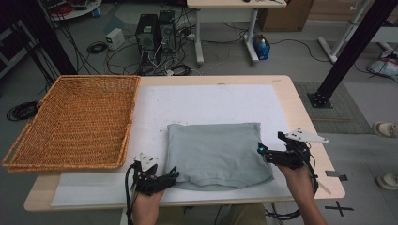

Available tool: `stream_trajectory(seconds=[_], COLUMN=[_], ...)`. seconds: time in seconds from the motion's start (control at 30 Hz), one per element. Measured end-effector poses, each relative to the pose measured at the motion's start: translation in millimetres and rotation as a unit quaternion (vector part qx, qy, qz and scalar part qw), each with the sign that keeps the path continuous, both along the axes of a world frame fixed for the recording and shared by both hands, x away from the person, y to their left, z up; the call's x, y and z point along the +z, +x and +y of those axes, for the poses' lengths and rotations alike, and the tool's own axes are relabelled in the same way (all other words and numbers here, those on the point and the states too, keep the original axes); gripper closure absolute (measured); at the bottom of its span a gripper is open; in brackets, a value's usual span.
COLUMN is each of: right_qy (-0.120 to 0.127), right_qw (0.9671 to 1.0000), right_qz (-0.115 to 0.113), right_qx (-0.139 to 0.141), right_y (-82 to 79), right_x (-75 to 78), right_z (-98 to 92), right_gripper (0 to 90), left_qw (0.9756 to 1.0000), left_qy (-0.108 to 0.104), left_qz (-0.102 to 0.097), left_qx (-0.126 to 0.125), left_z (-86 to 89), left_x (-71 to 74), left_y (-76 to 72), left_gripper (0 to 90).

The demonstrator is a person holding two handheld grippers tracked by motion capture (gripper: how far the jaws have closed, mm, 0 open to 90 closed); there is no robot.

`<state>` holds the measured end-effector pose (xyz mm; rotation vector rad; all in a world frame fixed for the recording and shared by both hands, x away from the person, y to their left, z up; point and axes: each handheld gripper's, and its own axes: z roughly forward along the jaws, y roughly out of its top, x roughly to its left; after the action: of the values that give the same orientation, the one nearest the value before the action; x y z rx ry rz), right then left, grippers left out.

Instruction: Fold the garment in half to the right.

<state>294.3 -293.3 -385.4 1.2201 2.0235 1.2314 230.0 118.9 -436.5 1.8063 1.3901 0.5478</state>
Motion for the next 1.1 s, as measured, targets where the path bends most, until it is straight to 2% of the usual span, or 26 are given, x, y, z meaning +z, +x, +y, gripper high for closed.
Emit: stream_trajectory(seconds=[0.1, 0.17, 0.2, 0.37, 0.47, 0.57, 0.73, 0.8, 0.87, 0.93, 1.07, 1.1], right_qy=[-0.004, -0.007, -0.007, -0.016, -0.032, -0.044, -0.065, -0.07, -0.074, -0.088, -0.134, -0.145], right_qw=[0.9999, 0.9998, 0.9998, 0.9985, 0.9964, 0.9941, 0.9878, 0.9848, 0.9798, 0.9739, 0.9547, 0.951], right_qz=[0.002, 0.002, 0.002, -0.003, 0.003, 0.01, 0.025, 0.037, 0.057, 0.076, 0.109, 0.111], right_qx=[0.011, 0.017, 0.02, 0.052, 0.078, 0.098, 0.139, 0.154, 0.177, 0.195, 0.242, 0.25], right_y=[4.8, 9.4, 11.1, 30.0, 47.4, 67.0, 96.7, 108.5, 123.3, 134.0, 147.8, 151.3], right_x=[0.3, 1.9, 2.8, 13.0, 18.4, 20.2, 16.7, 13.1, 5.3, -2.7, -20.2, -24.3], right_z=[8.7, 16.1, 19.2, 48.5, 73.8, 102.3, 154.4, 173.3, 198.2, 219.8, 257.3, 264.5], right_gripper=[11.6, 11.6, 11.6, 11.6, 12.0, 12.2, 13.2, 14.3, 16.2, 23.4, 36.0, 38.4], left_qw=[0.9999, 0.9998, 0.9995, 0.9995, 0.9996, 0.9993, 0.9991, 0.9994, 0.9994, 0.9996, 0.9994, 0.9994], left_qy=[0.006, 0.013, 0.03, 0.023, 0.015, 0.023, 0.027, 0.021, 0.013, 0.002, 0.009, 0.009], left_qz=[0.009, 0.012, -0.002, -0.018, -0.024, -0.031, -0.031, -0.029, -0.032, -0.029, -0.032, -0.034], left_qx=[-0.005, -0.008, -0.005, 0.01, 0.007, 0.002, -0.001, -0.002, -0.008, -0.001, 0.003, 0.003], left_z=[-3.4, -6.2, -8.7, -5.1, -1.6, -5.6, -7.3, -7.0, -4.0, -3.4, -5.8, -6.4], left_x=[-8.0, -13.8, -17.7, -20.8, -22.1, -22.4, -22.3, -22.7, -24.0, -24.4, -24.4, -24.4], left_y=[-3.3, -5.8, -9.4, -12.7, -14.4, -16.3, -16.5, -15.9, -16.5, -16.3, -17.7, -17.9], left_gripper=[31.7, 41.0, 46.9, 59.8, 69.8, 77.4, 80.9, 80.8, 80.1, 80.1, 82.0, 82.3])
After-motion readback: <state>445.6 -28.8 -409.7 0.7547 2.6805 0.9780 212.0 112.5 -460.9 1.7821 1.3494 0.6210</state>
